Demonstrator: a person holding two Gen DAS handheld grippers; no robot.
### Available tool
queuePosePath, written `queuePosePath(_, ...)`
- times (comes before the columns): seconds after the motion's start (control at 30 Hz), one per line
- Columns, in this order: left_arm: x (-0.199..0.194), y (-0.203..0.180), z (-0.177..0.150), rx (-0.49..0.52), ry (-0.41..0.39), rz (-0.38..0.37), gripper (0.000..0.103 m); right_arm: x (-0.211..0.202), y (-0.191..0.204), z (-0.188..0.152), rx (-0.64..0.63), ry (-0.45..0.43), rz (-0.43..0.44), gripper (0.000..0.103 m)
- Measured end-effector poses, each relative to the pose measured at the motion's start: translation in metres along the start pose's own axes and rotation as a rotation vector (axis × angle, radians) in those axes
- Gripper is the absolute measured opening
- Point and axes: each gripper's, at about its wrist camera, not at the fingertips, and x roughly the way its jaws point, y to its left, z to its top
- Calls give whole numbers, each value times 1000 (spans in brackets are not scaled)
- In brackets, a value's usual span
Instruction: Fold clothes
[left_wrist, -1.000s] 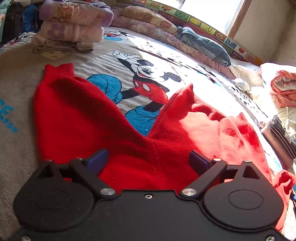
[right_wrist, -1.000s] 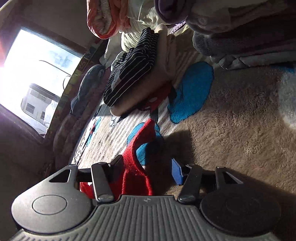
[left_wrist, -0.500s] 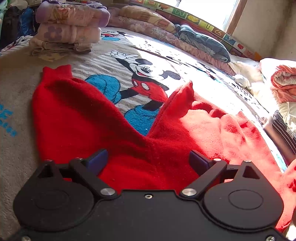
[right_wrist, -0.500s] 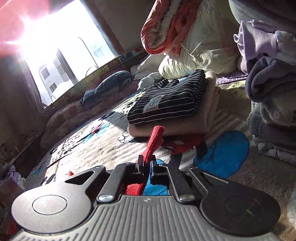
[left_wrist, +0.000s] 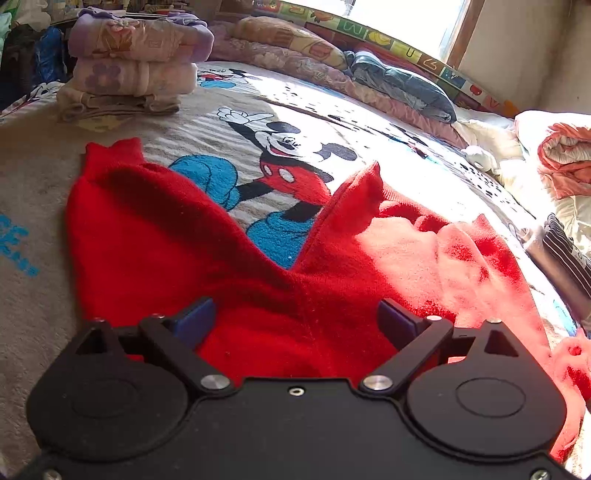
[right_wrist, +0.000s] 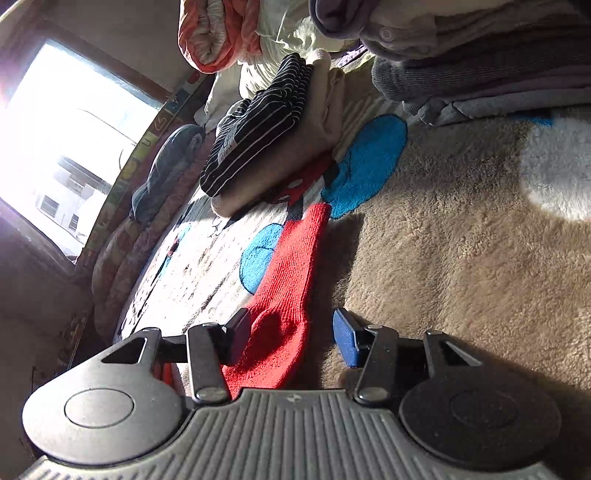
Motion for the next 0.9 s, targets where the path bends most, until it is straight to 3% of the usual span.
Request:
queuePosePath(0.13, -27, -7, 2, 22, -93, -37, 95, -17, 6, -39, 18, 34, 56, 50)
queuePosePath(0.27, -66, -38, -5, 159, -182, -141, 95, -29, 5, -69, 70, 33, 126, 50)
queuePosePath(0.33, -85, -60, -20, 282, -203, -220, 95, -33, 4, -78, 86, 29, 150, 49)
queuePosePath(0.43, -116, -98, -68, 539, -201, -316, 95, -32, 6, -82, 75, 26, 154, 49)
queuePosePath(0.47, -123, -110, -86, 631, -193, -332, 95, -31, 7, -83, 63, 25, 146, 44)
queuePosePath(0.63, -123, -151, -158, 1046, -183, -260, 85, -22, 0, -77, 88, 37, 162, 14)
queuePosePath(0.67, -120, -155, -168, 1109, -184, -240, 85, -24, 0, -76, 84, 35, 167, 6)
queuePosePath(0.7, -115, -157, -173, 1144, -180, -218, 83, -27, 0, -76, 78, 26, 171, 5)
queuePosePath(0.8, -103, -160, -187, 1245, -187, -151, 66, -34, -2, -75, 77, 1, 180, 5)
queuePosePath(0.87, -96, -161, -194, 1310, -208, -108, 43, -37, -9, -73, 90, -1, 172, 5)
queuePosePath(0.9, -94, -162, -197, 1342, -215, -87, 17, -38, -11, -71, 90, -9, 158, 5)
